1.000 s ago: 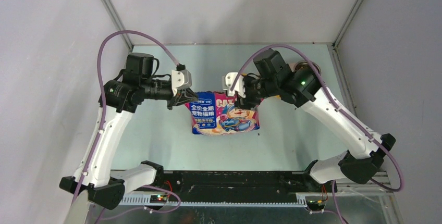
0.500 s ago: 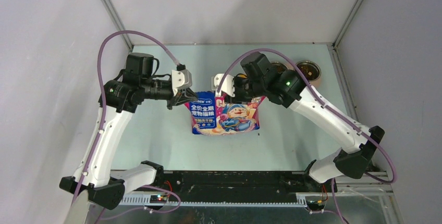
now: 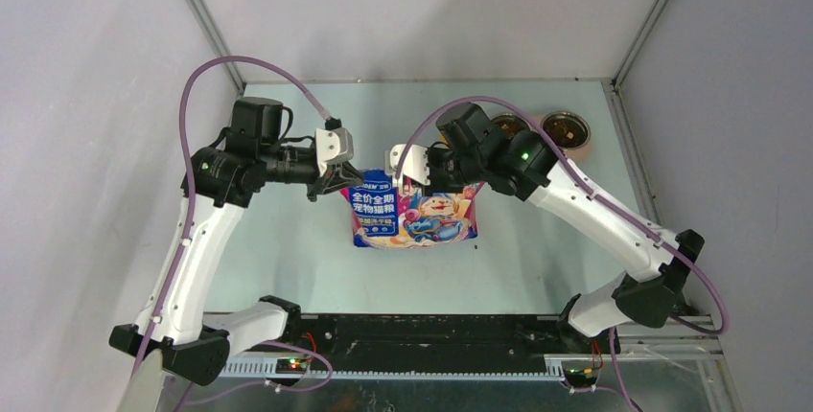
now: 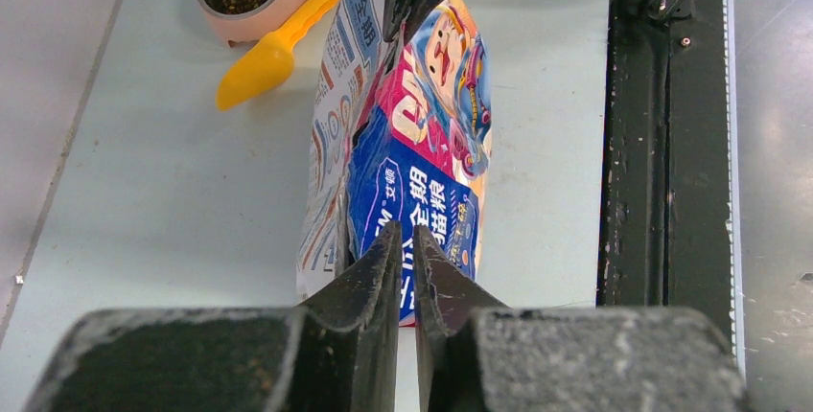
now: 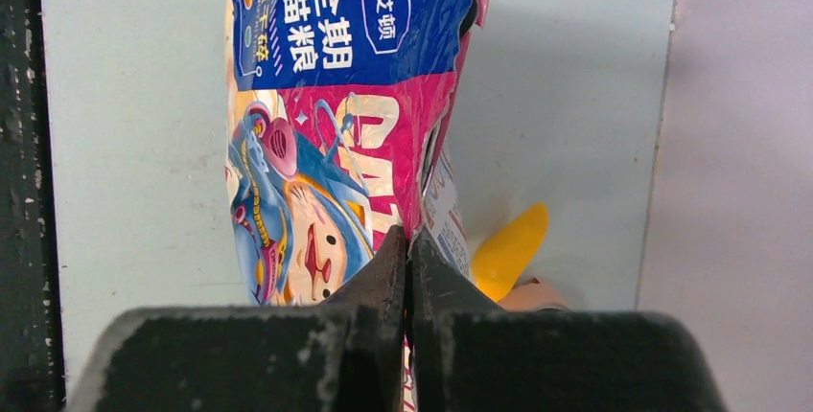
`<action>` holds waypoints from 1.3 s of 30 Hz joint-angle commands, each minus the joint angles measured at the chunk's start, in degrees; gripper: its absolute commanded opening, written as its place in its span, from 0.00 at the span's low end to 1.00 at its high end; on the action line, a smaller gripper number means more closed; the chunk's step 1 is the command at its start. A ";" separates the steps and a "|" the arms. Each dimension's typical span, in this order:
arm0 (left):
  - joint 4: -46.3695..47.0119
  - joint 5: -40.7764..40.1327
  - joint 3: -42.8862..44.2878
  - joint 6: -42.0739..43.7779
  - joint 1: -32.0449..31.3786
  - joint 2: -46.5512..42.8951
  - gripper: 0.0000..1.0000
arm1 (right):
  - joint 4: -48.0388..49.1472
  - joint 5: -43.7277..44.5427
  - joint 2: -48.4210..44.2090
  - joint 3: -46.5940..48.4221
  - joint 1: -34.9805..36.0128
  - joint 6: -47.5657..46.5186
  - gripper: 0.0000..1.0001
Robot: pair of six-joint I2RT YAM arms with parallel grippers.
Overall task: Serve the pet food
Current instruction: Close the pet food bag at the center of the board.
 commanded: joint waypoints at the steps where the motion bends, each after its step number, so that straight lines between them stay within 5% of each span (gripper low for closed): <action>1: 0.54 0.38 0.96 -0.06 -0.42 -0.46 0.15 | -0.95 -1.44 1.38 5.50 -2.07 2.59 0.00; 5: 0.25 0.34 1.03 0.01 -0.48 -0.63 0.15 | -8.73 -15.68 5.90 13.75 -6.34 5.88 0.02; 6: 0.25 0.41 1.01 0.03 -0.43 -0.70 0.15 | -10.58 -16.46 6.78 17.28 -6.78 6.28 0.09; 7: 0.14 0.46 0.99 0.09 -0.47 -0.75 0.15 | -12.77 -17.41 7.71 18.32 -7.58 6.42 0.32; 9: 0.04 0.43 0.94 0.22 -0.42 -0.89 0.15 | -12.17 -17.10 6.46 17.77 -8.63 5.56 0.51; 11: -0.05 0.50 0.92 0.34 -0.41 -1.00 0.15 | -9.95 -15.82 4.40 13.26 -9.48 4.45 0.58; 21: -0.26 0.72 0.90 0.46 -0.44 -0.91 0.15 | -3.85 -9.14 -1.09 0.95 -7.15 3.26 0.54; 25: -0.27 0.70 0.99 0.28 -0.44 -1.01 0.15 | 0.42 -6.20 -1.65 -0.36 -7.42 5.24 0.33; 28: -0.54 0.72 1.01 0.45 -0.46 -1.01 0.15 | 1.26 -7.20 -1.59 0.62 -8.73 6.16 0.02; 29: -0.58 0.73 1.00 0.43 -0.47 -1.02 0.15 | 1.22 -7.47 -1.53 1.41 -8.99 6.66 0.00; 35: -0.70 0.79 1.22 0.56 -0.41 -0.88 0.14 | -1.36 -12.96 -1.52 4.54 -11.61 7.70 0.00; 39: -1.08 0.74 1.42 0.62 -0.48 -1.07 0.14 | -6.35 -11.99 -1.44 5.68 -12.69 5.08 0.38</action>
